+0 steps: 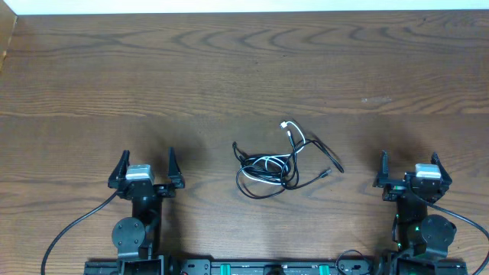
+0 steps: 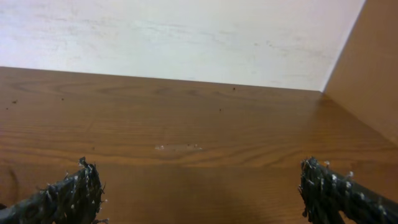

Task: Untangle cables
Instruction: 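Raise the left gripper and swing it toward the cable bundle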

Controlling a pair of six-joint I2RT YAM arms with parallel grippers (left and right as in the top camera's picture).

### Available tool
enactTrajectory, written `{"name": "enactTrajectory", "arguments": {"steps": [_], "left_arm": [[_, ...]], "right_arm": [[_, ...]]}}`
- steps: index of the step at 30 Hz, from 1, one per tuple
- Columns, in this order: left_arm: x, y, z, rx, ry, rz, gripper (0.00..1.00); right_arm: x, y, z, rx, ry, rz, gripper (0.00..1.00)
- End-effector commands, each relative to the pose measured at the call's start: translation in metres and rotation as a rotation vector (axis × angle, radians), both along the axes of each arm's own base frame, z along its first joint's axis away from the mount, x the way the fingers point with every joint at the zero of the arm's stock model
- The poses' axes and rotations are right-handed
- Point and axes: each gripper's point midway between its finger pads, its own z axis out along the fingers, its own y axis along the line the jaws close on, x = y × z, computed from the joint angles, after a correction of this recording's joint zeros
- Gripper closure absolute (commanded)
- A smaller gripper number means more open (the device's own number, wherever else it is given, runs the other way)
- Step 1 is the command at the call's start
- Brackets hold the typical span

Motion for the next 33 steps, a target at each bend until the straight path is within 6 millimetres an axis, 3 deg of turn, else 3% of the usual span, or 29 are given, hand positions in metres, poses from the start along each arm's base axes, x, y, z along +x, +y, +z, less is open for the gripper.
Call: {"name": "enactTrajectory", "arguments": {"steps": [1, 18, 33], "left_arm": [[0.000, -0.008, -0.001, -0.139, -0.003, -0.050, 0.02], [-0.001, -0.013, 0.025, -0.298, -0.019, -0.086, 0.02], [0.017, -0.016, 0.057, -0.320, 0.214, -0.070, 0.02]], "right_arm": [[0.000, 0.000, -0.001, 0.011, 0.000, 0.001, 0.01], [0.000, 0.000, -0.001, 0.011, 0.000, 0.001, 0.01], [0.000, 0.000, -0.001, 0.011, 0.000, 0.001, 0.01]]}}
